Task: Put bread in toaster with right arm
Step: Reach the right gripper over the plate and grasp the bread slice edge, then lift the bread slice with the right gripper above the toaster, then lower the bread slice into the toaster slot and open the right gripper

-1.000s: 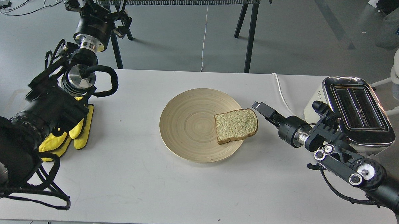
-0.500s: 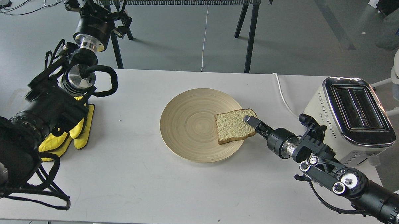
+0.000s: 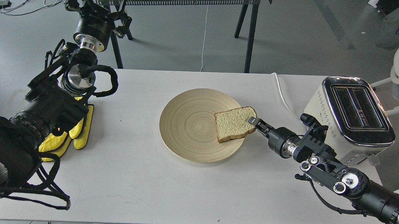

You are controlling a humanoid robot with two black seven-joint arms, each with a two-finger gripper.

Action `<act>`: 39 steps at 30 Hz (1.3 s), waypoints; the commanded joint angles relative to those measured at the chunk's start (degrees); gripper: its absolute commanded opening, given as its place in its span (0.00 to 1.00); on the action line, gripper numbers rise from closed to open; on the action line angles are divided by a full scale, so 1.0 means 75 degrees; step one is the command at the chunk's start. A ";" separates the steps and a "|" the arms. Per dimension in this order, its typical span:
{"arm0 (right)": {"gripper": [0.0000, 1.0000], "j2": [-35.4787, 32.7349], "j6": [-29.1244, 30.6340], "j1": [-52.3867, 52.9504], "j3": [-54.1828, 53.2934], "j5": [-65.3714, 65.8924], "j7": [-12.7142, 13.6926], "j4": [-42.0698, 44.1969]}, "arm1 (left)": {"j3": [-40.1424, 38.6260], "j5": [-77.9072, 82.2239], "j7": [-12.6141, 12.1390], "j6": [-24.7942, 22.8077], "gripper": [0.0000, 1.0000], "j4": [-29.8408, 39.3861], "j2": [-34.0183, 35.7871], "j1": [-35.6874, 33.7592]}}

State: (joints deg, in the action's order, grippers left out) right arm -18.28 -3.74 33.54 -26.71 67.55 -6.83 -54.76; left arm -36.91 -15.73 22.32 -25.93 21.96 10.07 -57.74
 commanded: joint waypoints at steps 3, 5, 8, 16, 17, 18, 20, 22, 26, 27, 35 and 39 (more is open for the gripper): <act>0.07 -0.1169 -0.0029 0.0273 -0.0001 -0.0006 0.0008 -0.1403 | 0.0000 0.0000 0.0000 0.0000 1.00 0.0001 0.0005 0.0000; 0.07 -0.1883 -0.0005 0.0472 0.0022 0.0006 0.0043 -0.1978 | 0.0000 0.0000 0.0000 0.0000 1.00 0.0001 0.0005 0.0000; 0.08 -0.3334 0.0065 0.0858 0.0034 -0.0006 0.0043 -0.2692 | 0.0000 -0.0012 0.0000 0.0000 1.00 0.0001 0.0005 0.0000; 0.08 -0.6535 0.0089 0.1481 0.0046 0.0052 0.0043 -0.3820 | 0.0000 0.0000 0.0000 0.0012 1.00 0.0001 -0.0007 0.0000; 0.08 -0.6794 0.0089 0.1492 0.0046 0.0064 0.0043 -0.3820 | 0.0000 0.0000 0.0000 0.0012 1.00 0.0001 -0.0007 0.0000; 0.08 -0.7040 0.0089 0.1493 0.0046 0.0064 0.0043 -0.3820 | 0.0000 0.0000 0.0012 0.0012 1.00 0.0001 -0.0007 0.0000; 0.08 -0.7416 0.0089 0.1481 0.0046 0.0064 0.0032 -0.3820 | 0.0000 0.0000 0.0012 0.0012 1.00 0.0001 -0.0007 0.0000; 0.08 -0.7733 0.0089 0.1446 0.0092 0.0064 0.0020 -0.3820 | 0.0000 0.0000 0.0000 0.0012 1.00 0.0001 -0.0007 0.0000; 0.08 -0.7968 0.0077 0.1364 0.0559 0.0064 -0.0039 -0.3797 | 0.0000 0.0000 0.0012 0.0012 1.00 0.0001 -0.0007 0.0000; 0.08 -0.7980 0.0054 0.1364 0.0689 0.0064 -0.0039 -0.3797 | 0.0000 -0.0012 0.0012 0.0012 1.00 0.0001 -0.0007 0.0000; 0.08 -0.7851 -0.0017 0.1352 0.1018 0.0041 -0.0039 -0.3797 | -0.0012 -0.0012 0.0012 0.0012 1.00 0.0001 -0.0007 0.0000; 0.08 -0.7816 -0.0005 0.1259 0.1065 0.0041 -0.0015 -0.3820 | 0.0000 -0.0012 0.0012 0.0012 1.00 0.0001 -0.0007 0.0012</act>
State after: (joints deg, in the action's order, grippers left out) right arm -77.13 -3.81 43.51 -19.04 67.86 -7.11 -83.32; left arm -36.93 -15.77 22.41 -25.84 21.98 10.02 -57.69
